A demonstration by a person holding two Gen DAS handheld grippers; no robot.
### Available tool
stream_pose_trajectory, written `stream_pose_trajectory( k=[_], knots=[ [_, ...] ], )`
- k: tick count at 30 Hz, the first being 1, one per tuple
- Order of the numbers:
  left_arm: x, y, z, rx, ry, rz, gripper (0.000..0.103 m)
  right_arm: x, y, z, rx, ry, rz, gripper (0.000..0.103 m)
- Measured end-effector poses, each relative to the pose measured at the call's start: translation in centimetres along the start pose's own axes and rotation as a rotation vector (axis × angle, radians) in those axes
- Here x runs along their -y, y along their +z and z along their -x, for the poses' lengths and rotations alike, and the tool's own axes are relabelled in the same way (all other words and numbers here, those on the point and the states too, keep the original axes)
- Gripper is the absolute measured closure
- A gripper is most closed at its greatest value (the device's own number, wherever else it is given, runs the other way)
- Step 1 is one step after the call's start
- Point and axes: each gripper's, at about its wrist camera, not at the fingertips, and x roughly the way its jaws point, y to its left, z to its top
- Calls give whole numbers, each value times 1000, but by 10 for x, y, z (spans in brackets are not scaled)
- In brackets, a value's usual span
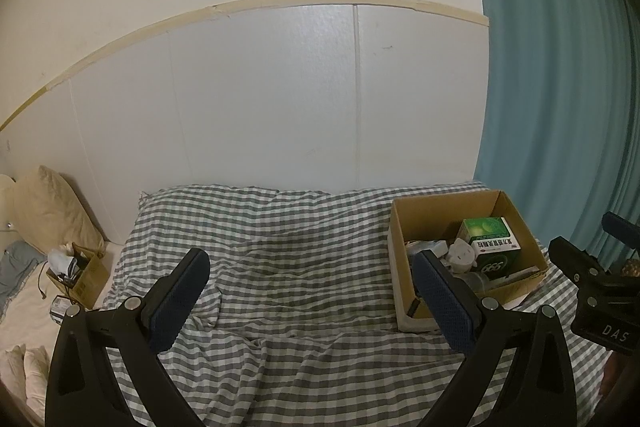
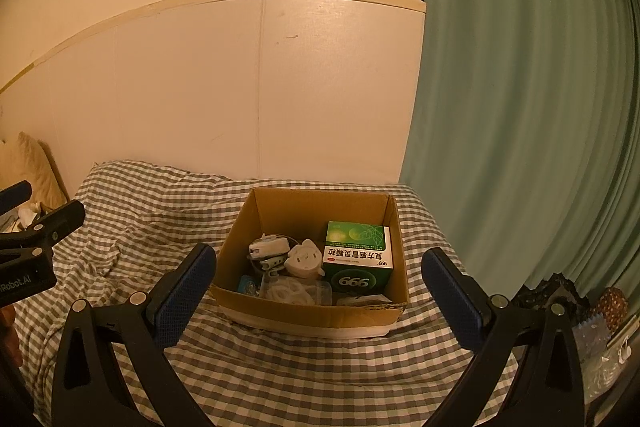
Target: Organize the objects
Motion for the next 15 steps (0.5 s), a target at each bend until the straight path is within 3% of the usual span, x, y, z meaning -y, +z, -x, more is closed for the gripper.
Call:
stream_pose_trajectory(
  k=[15],
  knots=[
    [0, 1, -2, 0, 4, 1, 0, 1, 0, -2, -4, 3, 6, 0]
  ],
)
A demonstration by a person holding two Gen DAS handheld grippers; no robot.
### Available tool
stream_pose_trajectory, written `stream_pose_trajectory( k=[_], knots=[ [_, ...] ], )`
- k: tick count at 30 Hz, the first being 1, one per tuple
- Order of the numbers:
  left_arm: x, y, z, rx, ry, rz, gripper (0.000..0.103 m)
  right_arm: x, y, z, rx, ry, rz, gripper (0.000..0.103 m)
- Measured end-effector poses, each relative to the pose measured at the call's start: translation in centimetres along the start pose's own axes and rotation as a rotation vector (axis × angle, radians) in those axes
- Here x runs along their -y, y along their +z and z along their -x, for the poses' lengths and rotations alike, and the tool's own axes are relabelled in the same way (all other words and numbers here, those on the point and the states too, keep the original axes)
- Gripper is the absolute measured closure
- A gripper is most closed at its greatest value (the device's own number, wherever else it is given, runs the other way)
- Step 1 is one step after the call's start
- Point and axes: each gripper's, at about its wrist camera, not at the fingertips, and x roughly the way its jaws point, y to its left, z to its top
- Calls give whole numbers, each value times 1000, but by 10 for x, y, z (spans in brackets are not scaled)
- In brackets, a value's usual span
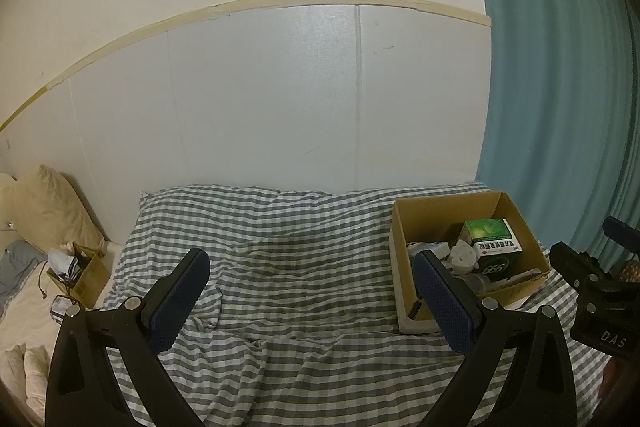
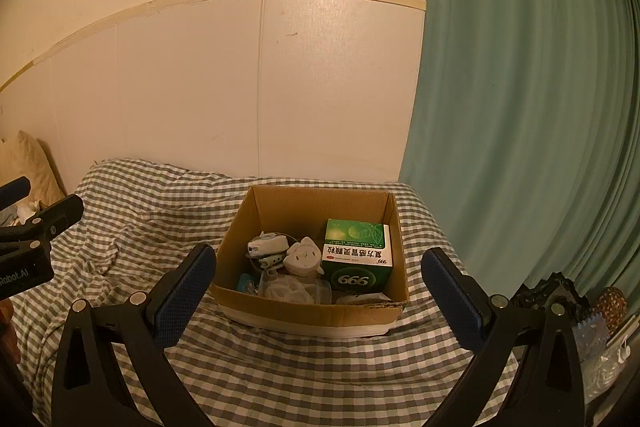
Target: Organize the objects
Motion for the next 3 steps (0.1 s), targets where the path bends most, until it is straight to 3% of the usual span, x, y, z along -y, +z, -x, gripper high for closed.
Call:
stream_pose_trajectory(
  k=[3],
  knots=[
    [0, 0, 0, 0, 0, -2, 0, 0, 0, -1, -1, -2, -1, 0]
  ],
)
